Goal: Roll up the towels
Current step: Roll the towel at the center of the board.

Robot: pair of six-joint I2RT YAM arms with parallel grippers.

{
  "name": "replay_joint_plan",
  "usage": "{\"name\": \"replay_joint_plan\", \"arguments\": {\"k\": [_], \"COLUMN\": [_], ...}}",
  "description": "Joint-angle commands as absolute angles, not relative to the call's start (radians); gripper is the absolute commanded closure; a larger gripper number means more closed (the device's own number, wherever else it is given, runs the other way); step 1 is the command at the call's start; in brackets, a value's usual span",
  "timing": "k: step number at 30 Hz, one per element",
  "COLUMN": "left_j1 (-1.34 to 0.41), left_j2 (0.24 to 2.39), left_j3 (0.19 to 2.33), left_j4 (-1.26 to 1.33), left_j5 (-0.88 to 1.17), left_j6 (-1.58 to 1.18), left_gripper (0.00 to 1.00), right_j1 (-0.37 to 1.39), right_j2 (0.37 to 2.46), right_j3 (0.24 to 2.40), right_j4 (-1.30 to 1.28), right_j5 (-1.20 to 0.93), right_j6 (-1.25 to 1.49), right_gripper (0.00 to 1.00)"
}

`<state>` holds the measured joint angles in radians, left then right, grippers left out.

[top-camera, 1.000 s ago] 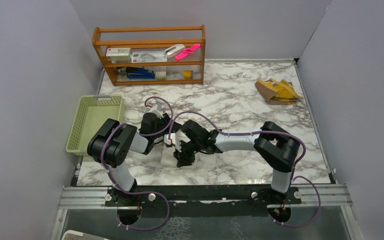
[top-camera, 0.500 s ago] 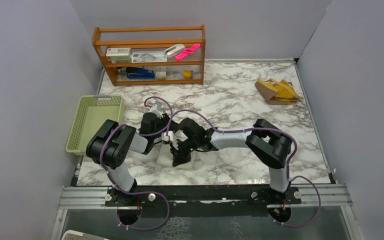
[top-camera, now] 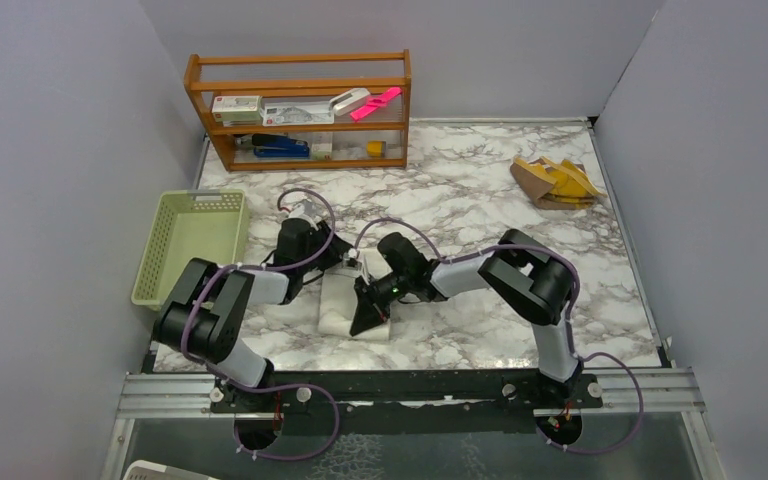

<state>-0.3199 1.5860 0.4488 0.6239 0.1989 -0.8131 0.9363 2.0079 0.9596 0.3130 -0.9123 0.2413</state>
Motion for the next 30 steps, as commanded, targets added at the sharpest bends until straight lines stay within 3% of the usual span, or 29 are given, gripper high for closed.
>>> {"name": "replay_joint_plan", "arguments": {"k": [1,9,12,18,23,30], "left_j1": [-0.274,-0.266,-0.265,-0.268,-0.27,-0.317], "left_j2": [1.441,1.067,0.927,0.716,0.646,0.744], "left_j3": [0.495,0.597,0.487,0.201,0.071,0.072], "left_j4": [0.457,0.077,0.072,0.229,0.262,0.231], "left_j5": [0.038,0.083,0.27,0.556,0.593,0.565], "left_j6": [-0.747,-0.635,-0.633,-0.836,-0.913,-0.905], "left_gripper": [0.57,0.52,0.61,0.99,1.0,1.0], "right_j1": [0.916,0.849,0.846,0.841,0.828,0.815], "right_j2": [2.099,2.175,2.212,2.241,2.248,2.251], "right_j3": [0.96,1.054,1.118,1.184,1.213,1.248], "right_j4": [0.279,0.13,0.03,-0.078,-0.127,-0.192], "right_j5": [-1.04,-1.034,-1.021,-1.006,-0.982,-0.943], "right_j6": [0.412,0.451,0.443,0.44,0.426,0.406], "right_gripper": [0.99,0.99,0.99,0.99,0.99,0.99]}}
